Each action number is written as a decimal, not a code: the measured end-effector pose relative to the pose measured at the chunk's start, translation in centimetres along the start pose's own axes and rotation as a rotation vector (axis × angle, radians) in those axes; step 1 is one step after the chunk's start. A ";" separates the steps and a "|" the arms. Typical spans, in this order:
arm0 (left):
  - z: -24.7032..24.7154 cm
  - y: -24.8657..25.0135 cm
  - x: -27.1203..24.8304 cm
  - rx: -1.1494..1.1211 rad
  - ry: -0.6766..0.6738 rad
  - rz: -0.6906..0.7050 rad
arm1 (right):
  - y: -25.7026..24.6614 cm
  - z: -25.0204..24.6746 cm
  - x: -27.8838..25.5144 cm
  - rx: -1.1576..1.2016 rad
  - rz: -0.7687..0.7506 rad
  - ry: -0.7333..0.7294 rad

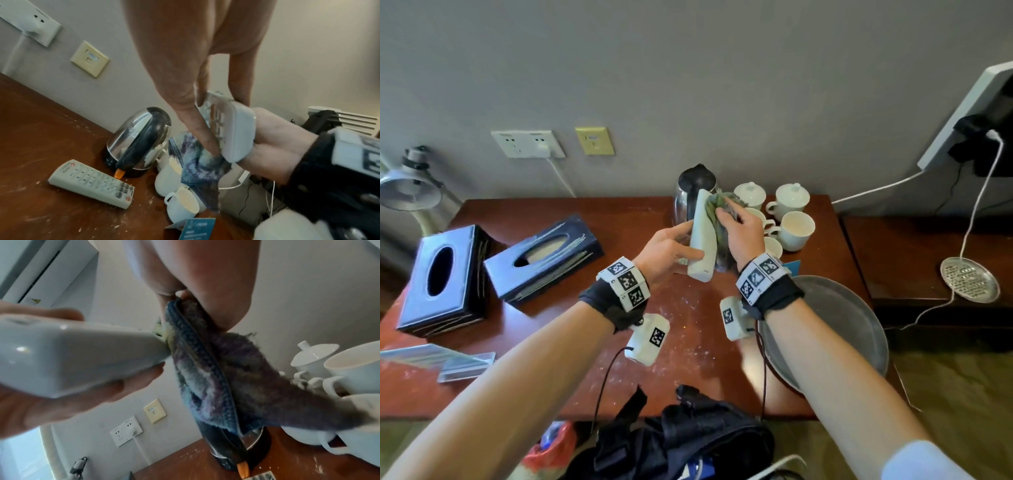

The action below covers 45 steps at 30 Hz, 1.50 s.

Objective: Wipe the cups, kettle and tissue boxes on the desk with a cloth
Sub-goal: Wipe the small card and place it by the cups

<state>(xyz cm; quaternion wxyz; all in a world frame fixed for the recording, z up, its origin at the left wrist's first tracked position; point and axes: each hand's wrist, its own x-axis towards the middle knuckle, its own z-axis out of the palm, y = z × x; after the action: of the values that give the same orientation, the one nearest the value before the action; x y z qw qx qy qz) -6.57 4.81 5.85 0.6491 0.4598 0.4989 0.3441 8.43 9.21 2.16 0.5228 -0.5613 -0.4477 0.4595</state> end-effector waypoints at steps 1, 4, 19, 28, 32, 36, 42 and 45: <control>0.4 0.2 0.1 -0.007 0.013 0.008 | -0.2 -0.1 -0.2 -0.026 -0.011 -0.001; 0.6 0.5 0.8 -0.048 0.082 0.028 | -0.6 -0.9 -2.6 -0.150 -0.042 -0.091; 2.3 -2.4 -0.3 0.037 0.007 -0.074 | 0.2 -4.0 -2.6 -0.029 0.017 -0.013; 3.1 -1.0 0.2 -0.120 0.162 -0.022 | 4.2 -3.8 -7.9 0.027 0.021 -0.131; 2.5 -1.7 -0.4 -0.008 0.095 -0.036 | 4.3 -3.7 -7.4 0.017 0.058 -0.092; 1.8 -2.8 -1.8 0.089 -0.009 -0.077 | 3.0 -3.2 -4.4 -0.039 0.095 -0.023; 0.4 -1.9 -1.5 0.013 0.141 0.022 | 2.0 -0.5 -5.2 0.004 0.049 -0.066; -0.7 -1.5 -0.8 -0.106 0.188 0.012 | 2.1 0.5 -6.8 0.042 -0.010 -0.104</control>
<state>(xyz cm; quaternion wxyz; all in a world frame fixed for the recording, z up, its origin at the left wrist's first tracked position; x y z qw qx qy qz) -7.44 3.76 4.65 0.6207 0.3935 0.5361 0.4153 6.79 2.48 0.40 0.5126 -0.5234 -0.4673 0.4948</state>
